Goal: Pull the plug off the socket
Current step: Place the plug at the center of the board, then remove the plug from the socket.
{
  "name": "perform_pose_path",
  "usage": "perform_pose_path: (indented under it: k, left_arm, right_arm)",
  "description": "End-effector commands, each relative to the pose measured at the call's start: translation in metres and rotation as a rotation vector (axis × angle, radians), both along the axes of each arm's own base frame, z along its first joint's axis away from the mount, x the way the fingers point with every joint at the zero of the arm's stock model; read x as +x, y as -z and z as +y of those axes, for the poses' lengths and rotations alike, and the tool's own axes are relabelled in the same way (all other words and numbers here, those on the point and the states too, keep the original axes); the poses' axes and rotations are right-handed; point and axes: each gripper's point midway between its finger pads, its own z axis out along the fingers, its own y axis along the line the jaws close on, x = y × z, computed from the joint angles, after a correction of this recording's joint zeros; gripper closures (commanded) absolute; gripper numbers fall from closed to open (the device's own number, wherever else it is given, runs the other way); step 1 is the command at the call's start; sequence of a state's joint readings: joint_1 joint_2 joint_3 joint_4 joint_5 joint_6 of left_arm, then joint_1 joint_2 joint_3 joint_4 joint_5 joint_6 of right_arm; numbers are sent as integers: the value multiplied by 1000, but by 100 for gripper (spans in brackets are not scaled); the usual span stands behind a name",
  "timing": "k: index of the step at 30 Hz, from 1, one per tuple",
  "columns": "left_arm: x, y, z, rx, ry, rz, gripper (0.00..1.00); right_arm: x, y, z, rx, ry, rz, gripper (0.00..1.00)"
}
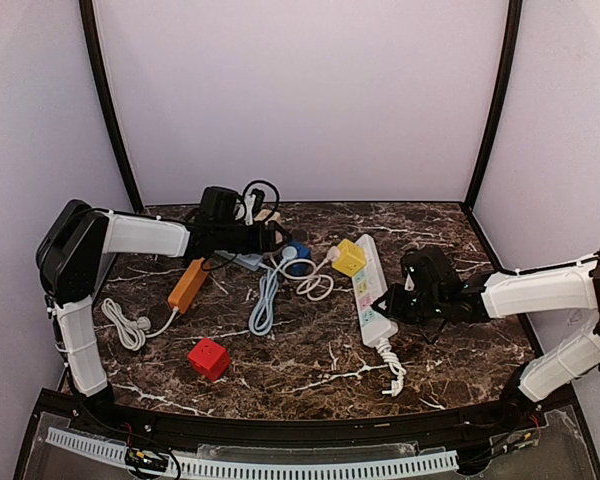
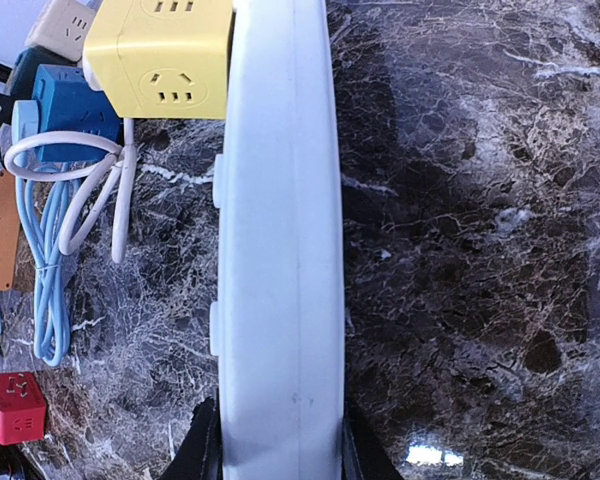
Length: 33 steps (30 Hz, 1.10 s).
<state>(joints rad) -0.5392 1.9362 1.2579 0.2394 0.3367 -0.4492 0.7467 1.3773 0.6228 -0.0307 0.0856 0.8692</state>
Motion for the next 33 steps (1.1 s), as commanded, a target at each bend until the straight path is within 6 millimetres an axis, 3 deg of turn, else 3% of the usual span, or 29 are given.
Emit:
perform_pose_path:
  k: [1,2,4,11,12,13,14,16,19,20,22,27,33]
  left_arm:
    - [1,-35,5,-23,-1,-78,13]
    - [1,-39,9,-10,-16,-92,6]
    - [-1,-44,17,23,-32,-127,2]
    - [-28,-80,15,74,120,-254,3]
    - [-33,-93,12,62,150,-273,3]
    - [-41,-90,12,90,186,-261,3]
    - [-48,-102,7,92,240,-295,3]
    - [-75,-107,-3,107,370,-284,3]
    - [-110,-121,-32,143,515,-354,2]
    - [-124,-117,-42,171,566,-360,2]
    - [-131,-110,-50,215,591,-358,1]
    - [-121,-76,-47,321,553,-273,1]
    - [-110,-49,-36,451,476,-260,1]
  right_arm:
    - [13,-25,19,69,-41,-68,100]
    - [13,-26,20,72,-55,-72,100]
    - [12,-31,23,80,-75,-88,100]
    - [8,-57,37,125,-185,-150,100]
    - [6,-61,39,135,-201,-157,100]
    - [5,-66,42,147,-216,-167,100]
    - [4,-70,43,160,-229,-174,100]
    - [1,-79,46,184,-251,-195,100]
    - [-6,-96,55,238,-320,-229,100]
    - [-9,-102,59,255,-347,-237,100]
    - [-15,-111,67,280,-395,-256,100]
    - [-27,-117,81,275,-477,-285,100]
    - [-34,-118,91,269,-516,-296,100]
